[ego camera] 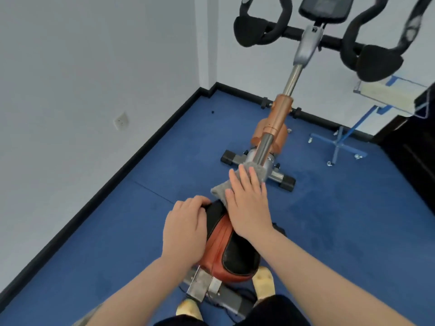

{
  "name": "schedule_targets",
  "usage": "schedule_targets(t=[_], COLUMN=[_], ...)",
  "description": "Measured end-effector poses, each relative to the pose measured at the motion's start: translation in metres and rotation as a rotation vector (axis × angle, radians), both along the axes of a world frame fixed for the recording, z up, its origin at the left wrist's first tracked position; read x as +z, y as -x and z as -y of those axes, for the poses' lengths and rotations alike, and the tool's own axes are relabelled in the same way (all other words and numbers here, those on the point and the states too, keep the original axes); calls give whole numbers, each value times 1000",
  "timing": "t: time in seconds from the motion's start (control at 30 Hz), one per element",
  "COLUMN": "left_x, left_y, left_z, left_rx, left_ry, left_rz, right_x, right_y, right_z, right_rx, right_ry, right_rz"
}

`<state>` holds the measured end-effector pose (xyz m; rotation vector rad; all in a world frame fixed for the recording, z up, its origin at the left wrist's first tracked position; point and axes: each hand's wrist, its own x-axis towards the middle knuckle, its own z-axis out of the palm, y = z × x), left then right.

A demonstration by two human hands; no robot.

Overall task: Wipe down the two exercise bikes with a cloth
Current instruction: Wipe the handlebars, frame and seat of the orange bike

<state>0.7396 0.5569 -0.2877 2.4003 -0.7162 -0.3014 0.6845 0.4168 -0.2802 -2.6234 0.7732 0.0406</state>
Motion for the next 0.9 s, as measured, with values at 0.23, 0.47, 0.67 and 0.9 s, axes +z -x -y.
schedule_targets(t=[0.23, 0.47, 0.67, 0.9], left_x=[-9, -6, -9, -5], left_y=[-4, -3, -2, 5], left_z=[-5, -7, -4, -2], left_rx=[16, 38, 62, 152], left_ry=[159, 152, 158, 144], left_rz=[-179, -215, -159, -147], right_x=[-1, 3, 1, -6], right_y=[56, 60, 65, 92], right_z=[-52, -94, -57, -115], right_rx=[83, -1, -13, -128], right_ry=[22, 142, -16, 72], right_rz=[51, 28, 53, -92])
